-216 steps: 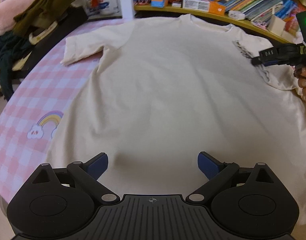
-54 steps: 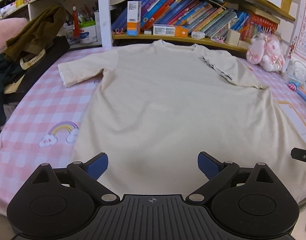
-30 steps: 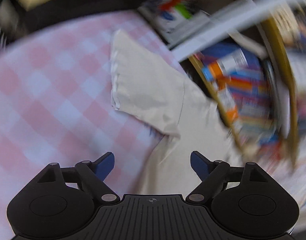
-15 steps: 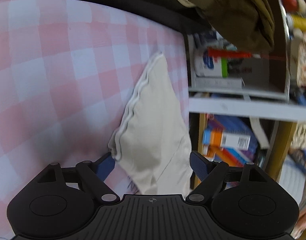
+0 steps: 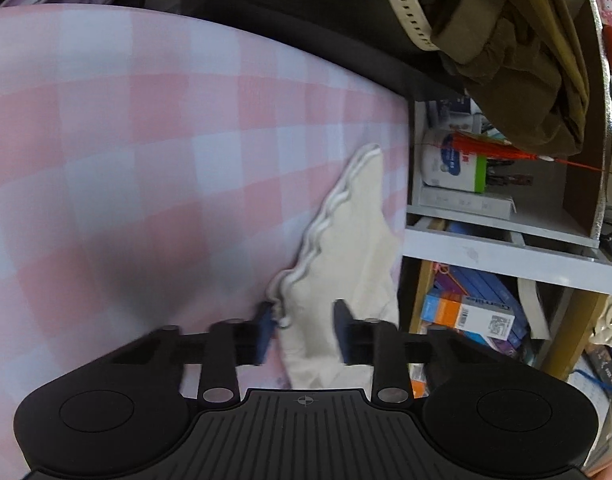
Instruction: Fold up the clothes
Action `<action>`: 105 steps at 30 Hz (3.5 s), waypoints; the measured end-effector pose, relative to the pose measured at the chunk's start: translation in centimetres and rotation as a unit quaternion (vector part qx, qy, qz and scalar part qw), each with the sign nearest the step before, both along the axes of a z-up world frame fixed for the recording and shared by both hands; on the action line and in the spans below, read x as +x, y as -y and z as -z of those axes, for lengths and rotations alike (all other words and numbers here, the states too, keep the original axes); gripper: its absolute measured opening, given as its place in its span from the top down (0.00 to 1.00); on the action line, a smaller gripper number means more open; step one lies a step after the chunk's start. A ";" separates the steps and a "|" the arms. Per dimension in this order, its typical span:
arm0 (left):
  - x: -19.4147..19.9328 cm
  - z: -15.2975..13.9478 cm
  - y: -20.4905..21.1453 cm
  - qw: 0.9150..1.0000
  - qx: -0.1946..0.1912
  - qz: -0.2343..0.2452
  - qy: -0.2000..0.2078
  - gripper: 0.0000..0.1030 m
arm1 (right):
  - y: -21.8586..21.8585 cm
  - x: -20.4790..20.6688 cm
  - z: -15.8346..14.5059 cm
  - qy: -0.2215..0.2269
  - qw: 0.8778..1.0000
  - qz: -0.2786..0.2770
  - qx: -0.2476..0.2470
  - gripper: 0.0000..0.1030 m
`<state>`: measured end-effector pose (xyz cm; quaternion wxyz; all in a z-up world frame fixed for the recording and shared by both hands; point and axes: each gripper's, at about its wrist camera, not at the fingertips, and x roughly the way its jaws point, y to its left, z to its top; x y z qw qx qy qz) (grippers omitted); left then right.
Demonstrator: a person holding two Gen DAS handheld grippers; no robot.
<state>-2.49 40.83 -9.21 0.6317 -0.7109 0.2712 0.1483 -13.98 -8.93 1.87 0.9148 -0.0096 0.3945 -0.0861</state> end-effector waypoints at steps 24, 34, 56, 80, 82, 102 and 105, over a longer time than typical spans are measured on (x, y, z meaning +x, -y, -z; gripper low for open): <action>11.1 -9.4 21.6 0.801 0.457 0.385 0.042 0.94 | 5.6 4.4 2.1 -0.031 0.998 -0.037 0.042 0.08; 8.4 -6.0 27.0 0.705 0.527 0.475 0.020 0.20 | 8.6 5.9 3.7 -0.063 0.996 -0.038 0.055 0.08; 12.6 -8.3 16.1 0.885 0.409 0.217 -0.057 0.99 | 9.0 6.9 4.2 -0.052 0.995 -0.060 0.055 0.00; 16.9 -8.1 16.6 0.836 0.447 0.317 -0.039 0.76 | 9.8 7.5 4.2 -0.056 0.995 -0.059 0.053 0.00; 18.1 -7.2 16.2 0.837 0.435 0.327 -0.056 0.77 | 9.8 7.4 4.2 -0.059 0.995 -0.060 0.053 0.00; 18.8 -6.8 16.2 0.817 0.469 0.324 -0.088 0.91 | 9.7 7.7 4.4 -0.058 0.994 -0.076 0.054 0.00; 16.8 -8.3 17.1 0.814 0.481 0.320 -0.067 0.88 | 10.0 7.8 4.1 -0.060 0.993 -0.083 0.057 0.00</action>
